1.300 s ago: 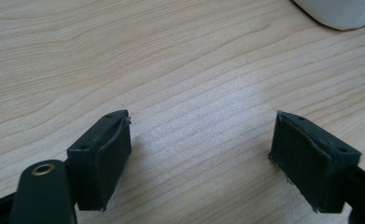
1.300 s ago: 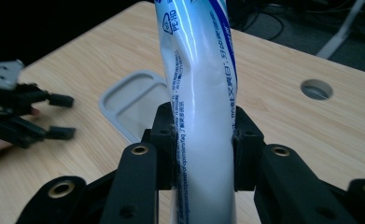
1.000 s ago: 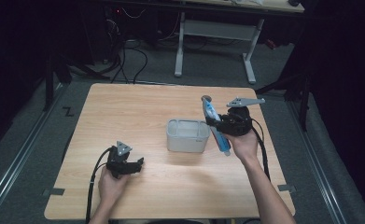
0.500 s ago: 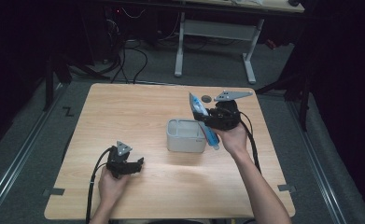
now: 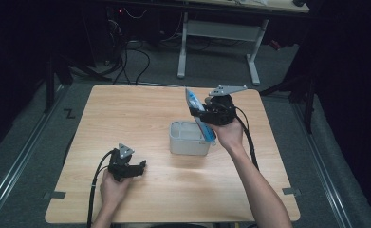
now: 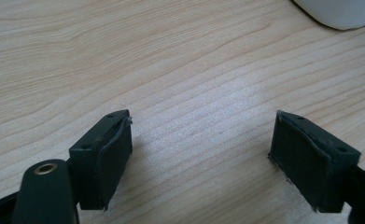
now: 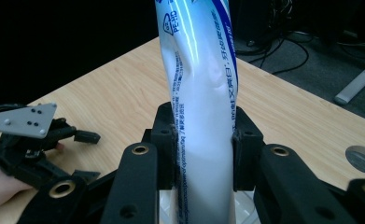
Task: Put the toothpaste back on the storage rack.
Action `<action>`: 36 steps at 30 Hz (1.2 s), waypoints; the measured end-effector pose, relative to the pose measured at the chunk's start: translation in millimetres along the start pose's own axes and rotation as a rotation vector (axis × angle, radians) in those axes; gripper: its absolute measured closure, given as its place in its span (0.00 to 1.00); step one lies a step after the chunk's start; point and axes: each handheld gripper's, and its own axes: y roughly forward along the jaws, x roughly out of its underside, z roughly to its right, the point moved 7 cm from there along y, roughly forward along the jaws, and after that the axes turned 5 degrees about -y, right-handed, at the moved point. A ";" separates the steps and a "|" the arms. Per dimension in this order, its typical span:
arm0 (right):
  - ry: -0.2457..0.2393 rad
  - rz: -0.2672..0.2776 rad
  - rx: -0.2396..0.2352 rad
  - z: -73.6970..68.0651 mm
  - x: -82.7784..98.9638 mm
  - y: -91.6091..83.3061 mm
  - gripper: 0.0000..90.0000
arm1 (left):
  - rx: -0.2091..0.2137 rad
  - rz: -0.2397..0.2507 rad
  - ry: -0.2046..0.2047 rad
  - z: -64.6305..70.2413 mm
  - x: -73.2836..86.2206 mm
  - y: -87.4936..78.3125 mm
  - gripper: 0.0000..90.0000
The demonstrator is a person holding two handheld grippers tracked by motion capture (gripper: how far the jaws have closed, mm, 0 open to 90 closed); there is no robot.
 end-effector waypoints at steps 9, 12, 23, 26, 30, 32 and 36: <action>0.006 0.044 -0.001 0.5 -12.6 13.8 0.77 | 0.000 0.001 -0.001 0.0 -0.1 0.1 0.23; 0.011 0.046 0.004 1.2 -16.1 17.8 0.77 | 0.000 0.001 -0.001 0.0 -0.1 0.2 0.23; 0.001 0.030 0.003 0.2 -24.2 32.9 0.77 | 0.005 -0.005 0.000 0.1 -0.5 0.7 0.22; 0.003 0.022 0.005 1.3 -22.5 38.5 0.77 | 0.008 -0.006 0.000 0.4 -0.7 1.1 0.21; 0.018 0.023 0.000 3.6 -21.1 44.9 0.76 | 0.009 -0.007 0.001 0.3 -0.8 1.3 0.21; 0.017 0.019 0.004 4.5 -20.2 47.4 0.76 | 0.008 -0.005 0.001 0.4 -1.0 1.7 0.21; 0.019 0.015 0.007 6.4 -18.6 51.1 0.76 | 0.009 -0.006 0.002 0.5 -1.0 1.7 0.21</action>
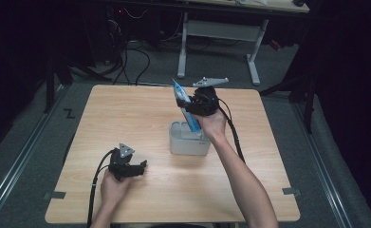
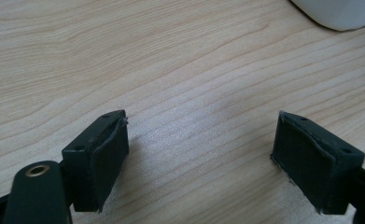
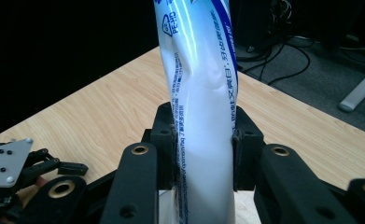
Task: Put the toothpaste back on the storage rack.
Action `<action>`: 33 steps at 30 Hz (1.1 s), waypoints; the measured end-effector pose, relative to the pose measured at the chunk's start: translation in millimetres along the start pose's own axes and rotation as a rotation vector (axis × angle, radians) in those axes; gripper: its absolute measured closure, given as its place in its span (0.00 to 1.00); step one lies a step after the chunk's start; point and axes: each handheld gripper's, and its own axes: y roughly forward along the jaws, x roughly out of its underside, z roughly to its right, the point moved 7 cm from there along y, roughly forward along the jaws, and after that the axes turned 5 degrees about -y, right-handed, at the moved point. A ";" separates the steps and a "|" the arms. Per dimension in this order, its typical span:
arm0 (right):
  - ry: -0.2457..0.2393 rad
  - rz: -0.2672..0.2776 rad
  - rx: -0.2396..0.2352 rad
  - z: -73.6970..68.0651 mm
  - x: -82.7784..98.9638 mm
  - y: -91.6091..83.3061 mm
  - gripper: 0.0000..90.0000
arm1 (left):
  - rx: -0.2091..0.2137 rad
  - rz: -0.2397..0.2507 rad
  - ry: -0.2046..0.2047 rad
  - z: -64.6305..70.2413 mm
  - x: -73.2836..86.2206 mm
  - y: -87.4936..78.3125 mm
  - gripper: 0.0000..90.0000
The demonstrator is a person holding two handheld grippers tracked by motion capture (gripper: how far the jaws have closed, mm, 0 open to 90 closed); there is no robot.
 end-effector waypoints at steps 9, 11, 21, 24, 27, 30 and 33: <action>-0.012 -0.027 0.008 0.9 5.5 9.1 0.76 | -0.001 0.000 0.001 0.0 0.0 0.0 0.21; -0.012 -0.030 0.008 0.9 6.2 9.8 0.76 | -0.001 0.000 0.001 0.1 0.0 0.0 0.21; -0.004 -0.046 0.007 2.4 16.0 13.3 0.76 | -0.003 0.000 0.001 0.1 0.0 0.0 0.21; -0.011 -0.056 0.013 1.7 18.2 14.9 0.76 | -0.003 0.001 -0.001 0.2 0.0 0.1 0.21; -0.012 -0.063 0.007 2.1 20.7 16.1 0.76 | -0.003 0.000 -0.001 0.3 0.0 0.0 0.21; -0.001 -0.058 0.007 2.6 22.3 14.8 0.76 | -0.006 0.000 0.000 0.2 0.0 0.0 0.21; -0.009 -0.063 0.008 3.2 23.5 15.0 0.76 | -0.007 0.000 -0.001 0.3 0.0 0.1 0.21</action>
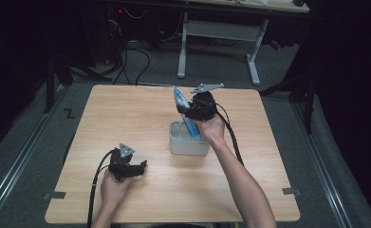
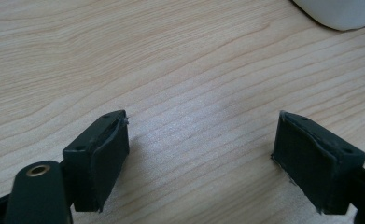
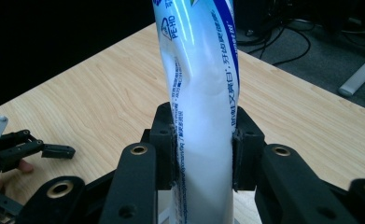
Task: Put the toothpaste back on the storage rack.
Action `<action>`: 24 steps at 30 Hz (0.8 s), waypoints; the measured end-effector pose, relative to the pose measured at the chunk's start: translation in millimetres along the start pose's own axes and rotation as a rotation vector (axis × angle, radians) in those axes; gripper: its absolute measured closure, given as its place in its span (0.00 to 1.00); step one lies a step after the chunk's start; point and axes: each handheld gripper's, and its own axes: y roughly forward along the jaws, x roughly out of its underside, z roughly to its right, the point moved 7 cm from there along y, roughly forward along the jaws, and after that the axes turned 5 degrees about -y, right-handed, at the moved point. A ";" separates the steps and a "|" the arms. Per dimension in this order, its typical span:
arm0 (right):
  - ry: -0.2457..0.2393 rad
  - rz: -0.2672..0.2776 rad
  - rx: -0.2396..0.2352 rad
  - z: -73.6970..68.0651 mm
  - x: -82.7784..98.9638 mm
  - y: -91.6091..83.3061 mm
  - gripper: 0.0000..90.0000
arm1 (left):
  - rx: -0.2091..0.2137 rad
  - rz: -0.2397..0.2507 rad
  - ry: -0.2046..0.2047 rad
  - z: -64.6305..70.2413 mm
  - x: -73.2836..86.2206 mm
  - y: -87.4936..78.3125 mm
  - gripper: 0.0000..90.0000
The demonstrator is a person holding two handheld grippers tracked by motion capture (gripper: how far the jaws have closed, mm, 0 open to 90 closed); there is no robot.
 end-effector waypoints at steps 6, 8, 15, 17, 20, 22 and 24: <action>0.004 -0.005 0.000 -0.1 5.1 0.0 0.76 | -0.001 -0.001 0.001 -0.1 0.0 -0.1 0.21; 0.008 -0.006 -0.002 -0.1 7.1 -0.3 0.76 | -0.002 0.000 0.001 0.0 0.0 -0.1 0.21; 0.006 -0.011 -0.002 1.2 11.0 -2.2 0.76 | -0.001 -0.001 0.000 0.0 0.0 -0.1 0.21; 0.002 -0.009 0.001 0.7 11.2 -3.2 0.75 | -0.002 -0.001 0.000 0.0 0.0 -0.1 0.21; -0.003 -0.018 0.003 0.3 12.2 -3.9 0.75 | -0.002 -0.001 0.001 -0.1 0.0 -0.1 0.21; -0.007 -0.020 0.006 0.7 13.0 -3.9 0.75 | -0.002 -0.001 0.000 0.0 0.0 -0.1 0.21; -0.010 -0.024 0.004 0.7 14.2 -3.6 0.75 | -0.002 -0.001 0.000 0.0 0.0 -0.1 0.21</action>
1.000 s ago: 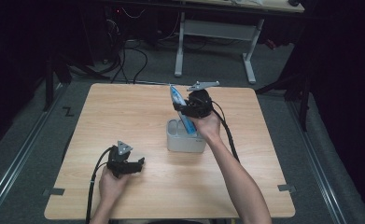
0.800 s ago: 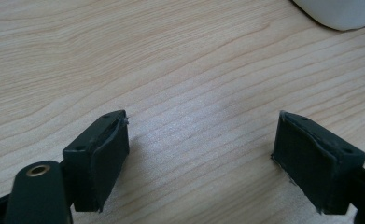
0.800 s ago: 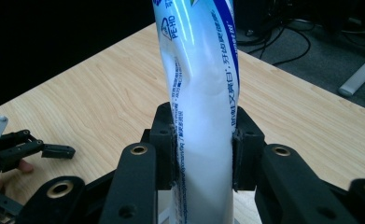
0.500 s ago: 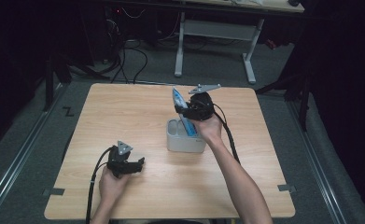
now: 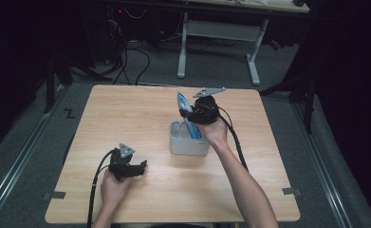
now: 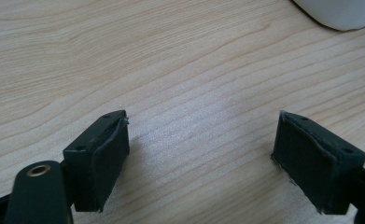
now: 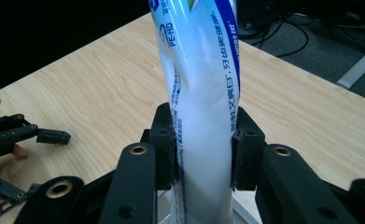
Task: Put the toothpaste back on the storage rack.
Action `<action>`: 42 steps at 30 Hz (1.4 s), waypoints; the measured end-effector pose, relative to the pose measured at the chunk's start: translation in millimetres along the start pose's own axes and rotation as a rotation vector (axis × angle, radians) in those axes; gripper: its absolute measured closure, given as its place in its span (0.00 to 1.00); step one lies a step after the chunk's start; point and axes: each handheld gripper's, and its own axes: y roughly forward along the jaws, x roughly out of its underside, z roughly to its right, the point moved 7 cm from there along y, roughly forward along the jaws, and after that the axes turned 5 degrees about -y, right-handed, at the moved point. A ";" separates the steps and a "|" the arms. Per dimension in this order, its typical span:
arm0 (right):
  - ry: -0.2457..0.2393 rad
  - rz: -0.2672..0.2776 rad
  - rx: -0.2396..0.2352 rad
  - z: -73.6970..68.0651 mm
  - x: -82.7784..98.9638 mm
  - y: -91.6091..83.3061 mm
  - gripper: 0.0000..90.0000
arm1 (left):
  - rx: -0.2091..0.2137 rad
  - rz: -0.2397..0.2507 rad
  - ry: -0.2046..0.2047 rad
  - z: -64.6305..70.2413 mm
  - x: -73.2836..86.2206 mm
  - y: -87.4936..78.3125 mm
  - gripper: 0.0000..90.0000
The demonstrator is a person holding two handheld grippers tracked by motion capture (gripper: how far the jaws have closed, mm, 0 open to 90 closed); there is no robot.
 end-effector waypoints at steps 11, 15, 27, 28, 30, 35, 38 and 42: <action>0.003 -0.011 0.004 1.2 8.3 0.0 0.75 | -0.002 0.000 0.000 0.0 -0.1 0.1 0.21; 0.018 -0.010 -0.004 1.6 12.2 0.1 0.75 | -0.002 0.000 0.000 0.0 -0.1 0.1 0.21; -0.010 -0.029 0.007 -1.4 16.6 -1.3 0.75 | -0.003 0.000 0.001 0.0 -0.1 0.0 0.21; -0.011 -0.029 0.009 -1.5 17.2 -1.3 0.75 | -0.003 0.001 0.001 0.0 -0.1 0.1 0.21; -0.011 -0.034 0.012 -1.2 18.9 -1.9 0.75 | -0.003 0.001 0.001 0.0 -0.1 0.1 0.21; 0.002 -0.034 0.016 0.6 24.4 -3.1 0.75 | -0.003 0.001 0.000 0.0 -0.1 0.1 0.21; 0.002 -0.040 0.022 1.7 27.9 -3.9 0.75 | -0.003 0.001 0.000 0.0 -0.1 0.1 0.21; -0.002 -0.032 0.019 1.3 28.9 -6.0 0.75 | -0.003 0.001 0.001 0.0 -0.1 0.1 0.21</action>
